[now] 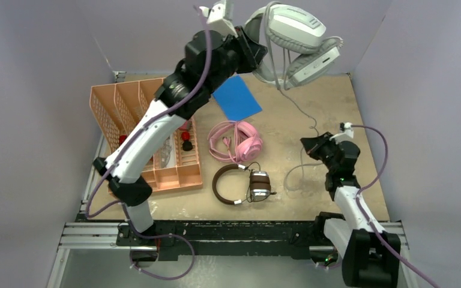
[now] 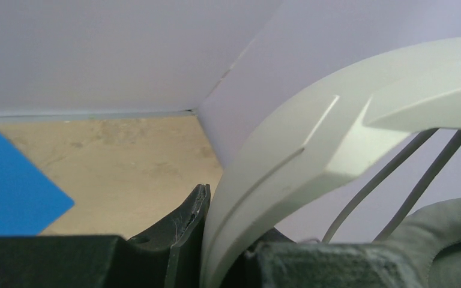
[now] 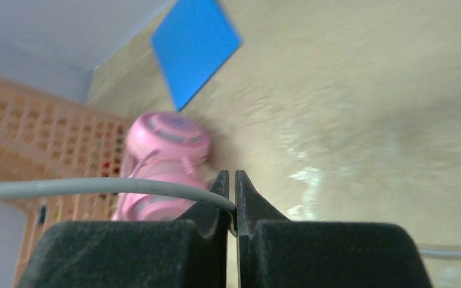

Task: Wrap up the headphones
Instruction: Wrap the headphones cable around the headphones.

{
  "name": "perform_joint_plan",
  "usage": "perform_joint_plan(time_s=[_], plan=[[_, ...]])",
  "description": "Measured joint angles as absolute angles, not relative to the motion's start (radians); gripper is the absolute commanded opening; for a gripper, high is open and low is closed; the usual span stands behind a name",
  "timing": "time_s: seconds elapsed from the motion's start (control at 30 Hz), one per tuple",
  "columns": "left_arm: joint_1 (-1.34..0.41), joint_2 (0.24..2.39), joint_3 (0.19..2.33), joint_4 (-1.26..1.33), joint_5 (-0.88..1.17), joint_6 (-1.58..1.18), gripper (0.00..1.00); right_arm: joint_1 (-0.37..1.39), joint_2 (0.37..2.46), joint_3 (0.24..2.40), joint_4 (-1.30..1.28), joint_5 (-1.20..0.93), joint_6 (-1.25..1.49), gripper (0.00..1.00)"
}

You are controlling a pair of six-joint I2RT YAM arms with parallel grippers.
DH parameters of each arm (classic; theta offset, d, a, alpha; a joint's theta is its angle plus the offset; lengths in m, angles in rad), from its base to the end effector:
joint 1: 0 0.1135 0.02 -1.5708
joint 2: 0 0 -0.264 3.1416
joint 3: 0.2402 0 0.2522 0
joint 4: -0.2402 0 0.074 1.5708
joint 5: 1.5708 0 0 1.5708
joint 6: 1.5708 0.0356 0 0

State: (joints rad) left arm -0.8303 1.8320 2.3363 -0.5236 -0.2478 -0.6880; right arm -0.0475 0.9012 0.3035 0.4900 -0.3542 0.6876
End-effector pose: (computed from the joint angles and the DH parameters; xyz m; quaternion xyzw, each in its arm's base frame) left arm 0.2643 -0.2762 0.5373 -0.0360 0.7128 -0.4143 0.5648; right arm 0.1995 0.0029 0.2207 0.1534 0.7259 0.3313 0.5829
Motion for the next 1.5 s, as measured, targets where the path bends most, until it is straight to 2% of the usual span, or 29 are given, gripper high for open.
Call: perform_joint_plan(time_s=[0.17,0.47,0.63,0.8,1.1,1.3,1.5], plan=[[-0.831,1.655,2.218,-0.496,-0.102,-0.658,0.0,-0.223,1.052,0.404,0.435,-0.446,0.614,0.0],[-0.858,1.548,2.006,-0.611,0.084,-0.502,0.0,-0.299,1.299,0.65,0.341,-0.617,0.51,0.0],[-1.081,1.548,1.942,-0.729,-0.077,-0.326,0.0,-0.348,1.35,0.759,0.204,-0.663,0.471,0.0],[-1.245,1.548,1.777,-0.787,-0.346,-0.213,0.0,-0.39,1.352,0.883,0.077,-0.734,0.445,0.0],[-1.24,1.551,1.624,-0.824,-0.716,-0.198,0.0,-0.401,1.305,1.027,-0.135,-0.747,0.417,0.0],[-1.241,1.562,1.578,-0.803,-0.764,-0.196,0.0,-0.402,1.216,1.134,-0.206,-0.752,0.406,0.0],[-1.242,1.57,1.542,-0.762,-0.764,-0.188,0.0,-0.402,1.218,1.193,-0.26,-0.763,0.411,0.0]])
